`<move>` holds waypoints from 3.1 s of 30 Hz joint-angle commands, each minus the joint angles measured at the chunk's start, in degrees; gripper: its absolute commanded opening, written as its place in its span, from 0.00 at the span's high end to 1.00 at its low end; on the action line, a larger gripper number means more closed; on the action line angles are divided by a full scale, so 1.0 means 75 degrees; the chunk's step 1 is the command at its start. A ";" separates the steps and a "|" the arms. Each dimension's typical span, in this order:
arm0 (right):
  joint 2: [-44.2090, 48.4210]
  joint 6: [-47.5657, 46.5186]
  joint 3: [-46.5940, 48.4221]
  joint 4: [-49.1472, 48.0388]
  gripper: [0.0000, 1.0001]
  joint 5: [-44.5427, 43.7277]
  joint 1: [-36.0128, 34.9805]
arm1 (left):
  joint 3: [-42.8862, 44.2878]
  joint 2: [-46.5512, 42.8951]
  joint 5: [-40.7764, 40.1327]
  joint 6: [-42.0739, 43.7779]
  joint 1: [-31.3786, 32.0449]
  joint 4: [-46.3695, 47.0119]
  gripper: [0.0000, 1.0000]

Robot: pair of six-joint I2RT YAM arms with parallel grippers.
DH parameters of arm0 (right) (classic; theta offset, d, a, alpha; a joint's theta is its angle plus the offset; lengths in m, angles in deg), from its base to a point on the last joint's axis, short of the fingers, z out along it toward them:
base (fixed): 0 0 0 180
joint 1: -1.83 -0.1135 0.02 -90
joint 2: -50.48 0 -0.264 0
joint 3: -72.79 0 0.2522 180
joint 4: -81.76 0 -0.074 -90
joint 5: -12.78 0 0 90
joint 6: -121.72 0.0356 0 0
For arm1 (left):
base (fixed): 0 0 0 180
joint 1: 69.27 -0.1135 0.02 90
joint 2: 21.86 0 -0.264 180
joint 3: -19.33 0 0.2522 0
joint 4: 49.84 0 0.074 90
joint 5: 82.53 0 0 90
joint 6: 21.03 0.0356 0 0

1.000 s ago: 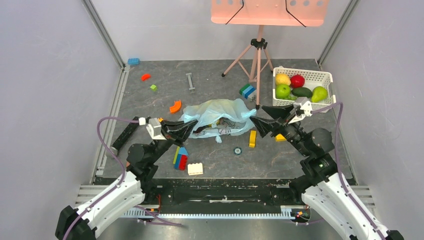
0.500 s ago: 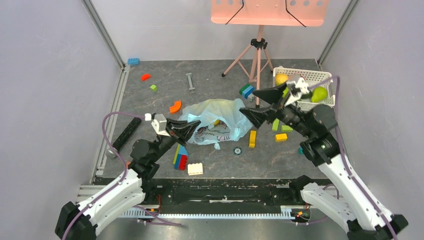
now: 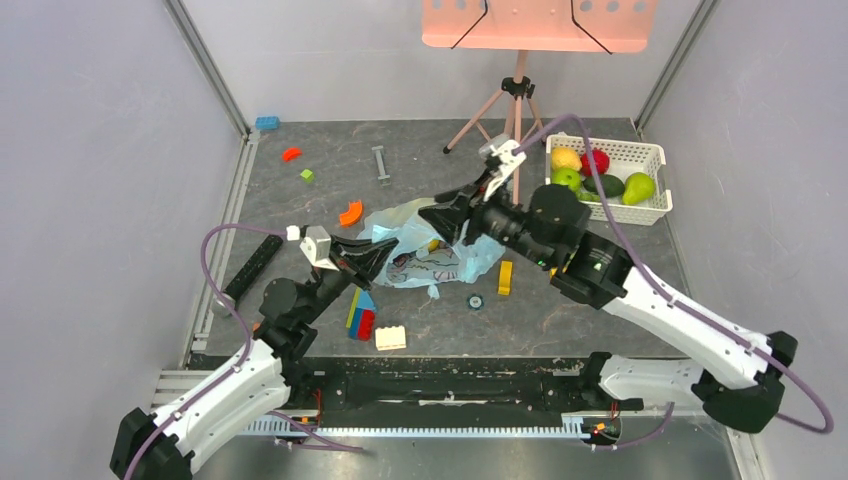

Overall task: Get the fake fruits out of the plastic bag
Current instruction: Adjust the plastic bag at the center of the board.

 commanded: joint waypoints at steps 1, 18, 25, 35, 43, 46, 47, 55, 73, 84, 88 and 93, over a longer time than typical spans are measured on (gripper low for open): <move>-0.0556 -0.0146 0.0757 0.1042 0.60 -0.2855 -0.1291 | 0.0343 -0.0110 -0.0379 -0.0278 0.0036 -0.0144 0.86; -0.2425 0.0973 0.0876 0.3142 0.96 -0.5662 -0.2789 | 0.0303 -0.0317 -0.0496 -0.0226 0.0041 -0.0257 0.89; -0.2768 0.1196 0.0398 0.2907 1.00 -0.5092 -0.2193 | 0.0261 -0.0479 -0.0513 -0.0171 0.0036 -0.0284 0.90; -0.2718 0.1208 -0.0658 0.2059 1.00 -0.4515 -0.1259 | 0.0297 -0.0620 -0.0614 -0.0258 0.0041 -0.0500 0.91; -0.2516 0.1173 -0.1357 0.1582 1.00 -0.4973 -0.0509 | 0.0250 -0.1347 -0.1102 -0.0238 0.0036 -0.1336 0.92; -0.2338 0.1204 -0.1559 0.1512 1.00 -0.5111 -0.0368 | 0.0270 -0.1770 -0.1487 -0.0220 0.0036 -0.1933 0.93; -0.2256 0.1201 -0.1629 0.1426 1.00 -0.5054 -0.0350 | 0.0312 -0.1936 -0.1788 -0.0224 0.0036 -0.2159 0.93; -0.1689 0.0788 -0.2531 -0.0274 1.00 -0.3402 -0.0329 | 0.1912 -0.2021 -0.2963 -0.0130 0.0036 -0.4748 0.30; -0.1387 0.1247 -0.2926 -0.1077 1.00 -0.2663 -0.0292 | 0.7333 0.0989 -0.2169 0.0321 0.0036 -0.8272 0.27; -0.1333 0.2050 -0.3176 -0.1429 1.00 -0.2043 -0.0009 | 0.7978 0.2390 -0.2187 -0.0350 0.1611 -0.8472 0.98; -0.1236 0.2332 -0.3400 -0.1660 1.00 -0.1785 0.0120 | 0.8184 0.2864 -0.3494 -0.0238 0.3161 -0.8483 0.98; -0.1171 0.2610 -0.3605 -0.1861 1.00 -0.1530 0.0299 | 0.8283 0.3287 -0.4610 -0.0640 0.4271 -0.8783 0.98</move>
